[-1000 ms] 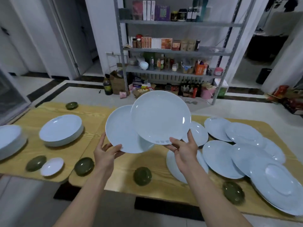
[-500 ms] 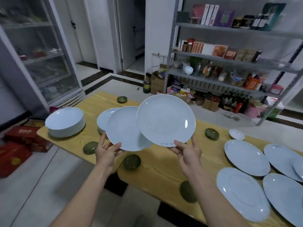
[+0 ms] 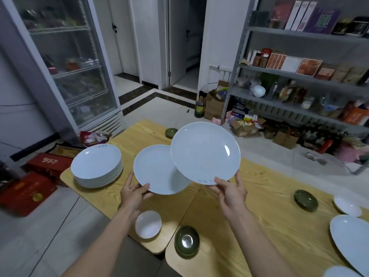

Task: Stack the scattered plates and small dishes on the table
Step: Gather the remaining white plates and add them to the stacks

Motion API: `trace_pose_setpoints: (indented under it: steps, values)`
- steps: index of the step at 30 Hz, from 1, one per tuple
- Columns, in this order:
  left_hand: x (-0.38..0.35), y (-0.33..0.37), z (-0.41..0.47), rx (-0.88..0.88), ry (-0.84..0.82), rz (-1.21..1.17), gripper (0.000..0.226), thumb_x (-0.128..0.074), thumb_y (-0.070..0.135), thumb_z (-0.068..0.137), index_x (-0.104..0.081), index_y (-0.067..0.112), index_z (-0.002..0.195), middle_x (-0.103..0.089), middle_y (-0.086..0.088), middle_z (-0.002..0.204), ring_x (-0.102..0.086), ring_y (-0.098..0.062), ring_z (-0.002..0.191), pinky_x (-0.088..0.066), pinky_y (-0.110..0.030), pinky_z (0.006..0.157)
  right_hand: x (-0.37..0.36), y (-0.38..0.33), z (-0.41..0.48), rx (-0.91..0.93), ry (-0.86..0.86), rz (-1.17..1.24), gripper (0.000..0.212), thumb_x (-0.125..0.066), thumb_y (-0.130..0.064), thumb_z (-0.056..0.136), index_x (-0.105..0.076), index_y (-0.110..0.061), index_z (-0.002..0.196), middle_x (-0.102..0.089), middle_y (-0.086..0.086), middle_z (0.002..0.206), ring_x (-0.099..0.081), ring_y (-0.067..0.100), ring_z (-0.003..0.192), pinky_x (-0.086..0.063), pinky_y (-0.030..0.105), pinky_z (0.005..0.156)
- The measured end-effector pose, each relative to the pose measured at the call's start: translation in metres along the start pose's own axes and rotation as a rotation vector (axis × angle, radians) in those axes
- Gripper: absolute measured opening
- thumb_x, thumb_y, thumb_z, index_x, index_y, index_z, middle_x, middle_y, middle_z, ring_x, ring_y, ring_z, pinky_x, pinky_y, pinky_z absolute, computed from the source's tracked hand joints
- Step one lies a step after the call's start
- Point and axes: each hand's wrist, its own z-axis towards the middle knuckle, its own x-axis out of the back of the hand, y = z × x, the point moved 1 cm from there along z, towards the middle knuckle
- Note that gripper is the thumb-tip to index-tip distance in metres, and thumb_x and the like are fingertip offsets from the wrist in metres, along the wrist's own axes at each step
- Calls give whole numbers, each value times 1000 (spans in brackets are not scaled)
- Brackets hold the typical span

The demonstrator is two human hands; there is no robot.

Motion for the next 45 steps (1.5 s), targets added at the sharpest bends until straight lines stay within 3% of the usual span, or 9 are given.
trace_pose_setpoints:
  steps: [3,7,10,15,20,27,31,36,45]
  values:
    - [5,3,27,27,5,0,87,-62,-19,83,-33,28,151,-65,-8,105,-66,-28,103,-61,-42,75,-20,9,15,-8,6,-8,92,-61,24,78,-36,-24,152,-70,9,112,-72,27,87,-61,33,62]
    - [12,5,62,64,-11,30,85,-61,-18,85,-34,28,151,-62,-12,113,-63,-31,110,-55,-48,89,-45,23,34,-6,22,-19,92,-62,23,77,-36,-24,152,-71,11,113,-72,32,92,-62,35,65]
    - [16,7,85,97,-31,73,84,-61,-16,86,-34,28,151,-58,-13,118,-61,-32,112,-54,-49,90,-63,35,44,-4,48,-7,92,-62,23,77,-36,-24,152,-71,11,114,-71,33,96,-62,36,66]
    - [25,7,117,141,-62,163,81,-61,-13,88,-33,25,152,-63,-12,103,-65,-32,108,-55,-47,89,-85,53,54,8,84,46,90,-59,25,78,-37,-22,151,-70,9,107,-69,32,91,-60,31,58]
    - [35,6,139,158,-96,259,76,-62,-10,89,-34,21,152,-68,-16,109,-68,-32,104,-61,-30,68,-94,69,59,2,125,58,90,-59,26,77,-38,-21,152,-71,7,104,-71,30,87,-59,31,57]
    - [35,-1,159,153,-150,405,66,-62,-9,90,-40,13,148,-61,-27,113,-71,-35,94,-59,-21,61,-93,100,64,-35,172,36,90,-58,26,77,-36,-18,152,-66,14,122,-74,32,82,-61,40,64]
    - [36,-6,169,178,-146,428,63,-60,-11,90,-43,13,147,-58,-21,102,-72,-34,88,-59,-21,62,-94,121,69,-84,207,15,93,-58,27,76,-32,-18,154,-60,16,131,-74,33,79,-62,45,67]
    - [38,1,181,223,-164,463,63,-61,-10,89,-46,16,145,-53,-14,88,-72,-29,82,-60,-25,63,-98,147,78,-157,252,-48,95,-59,28,75,-32,-18,153,-53,17,137,-68,43,97,-62,48,67]
    - [45,8,199,235,-261,490,66,-57,-15,89,-43,15,146,-36,-6,73,-61,-21,69,-62,-38,70,-107,169,96,-192,282,-129,93,-59,28,76,-33,-19,153,-53,16,137,-69,33,87,-61,48,68]
